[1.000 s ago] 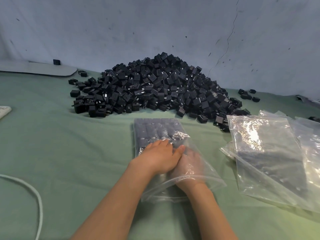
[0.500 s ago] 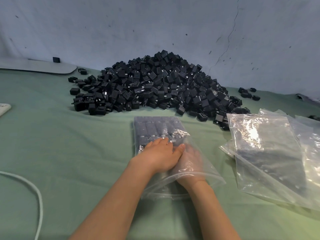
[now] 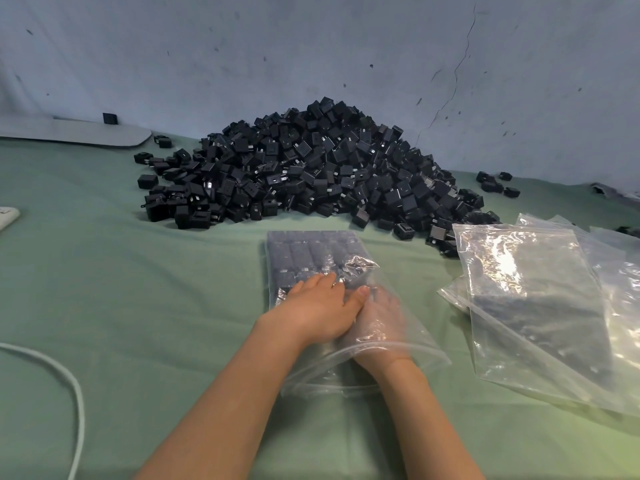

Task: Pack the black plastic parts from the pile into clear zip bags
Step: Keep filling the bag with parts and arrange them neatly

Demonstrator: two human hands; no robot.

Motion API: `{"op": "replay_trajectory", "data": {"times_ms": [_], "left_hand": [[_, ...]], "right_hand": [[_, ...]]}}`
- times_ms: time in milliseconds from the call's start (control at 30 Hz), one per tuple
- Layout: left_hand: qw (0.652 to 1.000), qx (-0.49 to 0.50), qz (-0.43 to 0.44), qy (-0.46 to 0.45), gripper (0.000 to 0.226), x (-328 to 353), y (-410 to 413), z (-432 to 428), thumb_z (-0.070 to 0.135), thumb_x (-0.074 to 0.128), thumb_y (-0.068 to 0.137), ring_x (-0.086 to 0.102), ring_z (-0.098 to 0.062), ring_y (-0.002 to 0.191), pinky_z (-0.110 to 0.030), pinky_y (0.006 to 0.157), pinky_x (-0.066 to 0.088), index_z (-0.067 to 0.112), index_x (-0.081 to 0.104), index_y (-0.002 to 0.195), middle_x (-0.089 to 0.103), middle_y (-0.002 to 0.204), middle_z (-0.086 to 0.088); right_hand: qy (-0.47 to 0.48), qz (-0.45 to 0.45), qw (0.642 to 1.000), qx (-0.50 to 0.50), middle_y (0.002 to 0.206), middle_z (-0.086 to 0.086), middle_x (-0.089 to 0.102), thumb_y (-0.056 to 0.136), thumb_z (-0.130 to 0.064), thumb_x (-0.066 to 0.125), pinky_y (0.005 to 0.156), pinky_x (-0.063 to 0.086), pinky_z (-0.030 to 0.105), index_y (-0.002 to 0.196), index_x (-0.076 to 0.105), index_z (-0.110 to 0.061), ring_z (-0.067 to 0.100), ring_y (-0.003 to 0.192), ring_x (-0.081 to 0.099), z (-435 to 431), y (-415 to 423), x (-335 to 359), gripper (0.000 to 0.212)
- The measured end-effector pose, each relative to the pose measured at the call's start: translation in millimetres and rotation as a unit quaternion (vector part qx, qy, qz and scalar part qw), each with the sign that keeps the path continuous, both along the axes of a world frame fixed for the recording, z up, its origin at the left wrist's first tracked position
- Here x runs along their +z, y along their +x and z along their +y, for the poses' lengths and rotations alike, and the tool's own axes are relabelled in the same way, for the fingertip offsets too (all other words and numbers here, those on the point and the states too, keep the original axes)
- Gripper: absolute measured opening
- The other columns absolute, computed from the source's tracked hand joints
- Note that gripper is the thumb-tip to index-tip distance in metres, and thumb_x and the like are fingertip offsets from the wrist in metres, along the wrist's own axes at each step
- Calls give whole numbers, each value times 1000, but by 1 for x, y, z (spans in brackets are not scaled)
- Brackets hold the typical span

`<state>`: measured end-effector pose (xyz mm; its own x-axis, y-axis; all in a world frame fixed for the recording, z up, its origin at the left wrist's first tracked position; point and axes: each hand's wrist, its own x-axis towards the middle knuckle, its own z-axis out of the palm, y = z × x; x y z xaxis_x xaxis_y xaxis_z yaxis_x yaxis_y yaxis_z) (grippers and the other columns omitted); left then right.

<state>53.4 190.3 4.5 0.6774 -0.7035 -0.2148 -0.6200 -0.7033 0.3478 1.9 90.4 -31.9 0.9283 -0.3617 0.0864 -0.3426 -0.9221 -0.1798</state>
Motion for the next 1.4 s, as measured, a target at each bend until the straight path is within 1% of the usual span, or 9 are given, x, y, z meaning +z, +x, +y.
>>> {"op": "replay_trajectory", "data": {"times_ms": [600, 667, 767, 867, 933, 1033, 1133, 1233, 1400], "left_hand": [[999, -14, 4, -29, 70, 2, -2, -1, 56, 8, 97, 5, -20, 147, -40, 119, 3, 13, 26, 149, 13, 159, -4], [999, -31, -2, -34, 66, 5, -3, 0, 54, 13, 98, 18, -23, 144, -42, 118, 11, 10, 41, 139, 28, 154, -7], [996, -41, 29, -75, 48, 7, -1, 8, 48, 25, 100, 53, -23, 112, -41, 100, 39, 11, 57, 103, 60, 115, -5], [994, -66, 30, -78, 39, 7, 2, 18, 41, 35, 100, 58, -17, 103, -37, 92, 45, 15, 63, 109, 65, 111, 1], [993, -96, 22, -71, 31, 7, 4, 20, 36, 41, 99, 60, -11, 97, -29, 87, 47, 17, 65, 105, 66, 106, 5], [987, -95, 46, -125, 16, 6, 7, 14, 26, 47, 97, 54, 10, 74, -9, 68, 39, 32, 61, 91, 60, 81, 18], [976, -14, -35, -213, 22, 3, 19, 6, 27, 53, 94, 54, -4, 101, -27, 90, 44, 28, 59, 116, 59, 113, 12], [982, 50, -134, -125, 53, -8, 38, 1, 40, 56, 90, 20, -20, 141, -42, 116, 16, 26, 40, 139, 28, 151, 2], [984, 65, -121, -117, 58, -26, 52, -4, 49, 52, 90, 1, -20, 146, -48, 116, -3, 31, 34, 143, 16, 158, 6]], "right_hand": [[-64, -4, 998, 28, 133, -4, 51, 94, -33, 40, 105, 28, 28, 130, 47, -30, 17, 126, 42, -7, 7, -9, 37], [-50, 9, 998, 35, 140, 0, 45, 95, -30, 40, 109, 25, 30, 136, 43, -27, 19, 131, 37, -5, 4, -6, 42], [-33, 42, 993, 101, 139, 4, 45, 98, -22, 34, 108, 26, 28, 130, 46, -26, 20, 128, 39, 4, -24, 9, 35], [90, 75, 976, 183, 117, -5, 62, 97, -23, 38, 79, 33, 20, 88, 56, -27, 11, 105, 53, 8, -76, 39, 21], [196, 82, 956, 201, 103, -19, 68, 95, -32, 45, 82, 44, 20, 96, 63, -31, 1, 93, 60, 5, -97, 64, 18], [286, -72, 940, 168, 80, -16, 71, 93, -37, 51, 75, 55, 39, 89, 67, -34, 16, 76, 67, -4, -85, 89, 16], [248, -187, 949, 50, 86, -7, 71, 92, -20, 55, 78, 52, 33, 94, 70, -28, 12, 81, 65, -16, -31, 83, 17], [206, -155, 966, -36, 108, 3, 68, 91, -13, 53, 82, 44, 25, 108, 68, -18, 17, 97, 60, -27, 17, 57, 23], [175, -128, 975, -38, 117, 5, 60, 89, -14, 55, 90, 40, 26, 107, 72, -19, 22, 109, 55, -37, 37, 25, 25]]}}
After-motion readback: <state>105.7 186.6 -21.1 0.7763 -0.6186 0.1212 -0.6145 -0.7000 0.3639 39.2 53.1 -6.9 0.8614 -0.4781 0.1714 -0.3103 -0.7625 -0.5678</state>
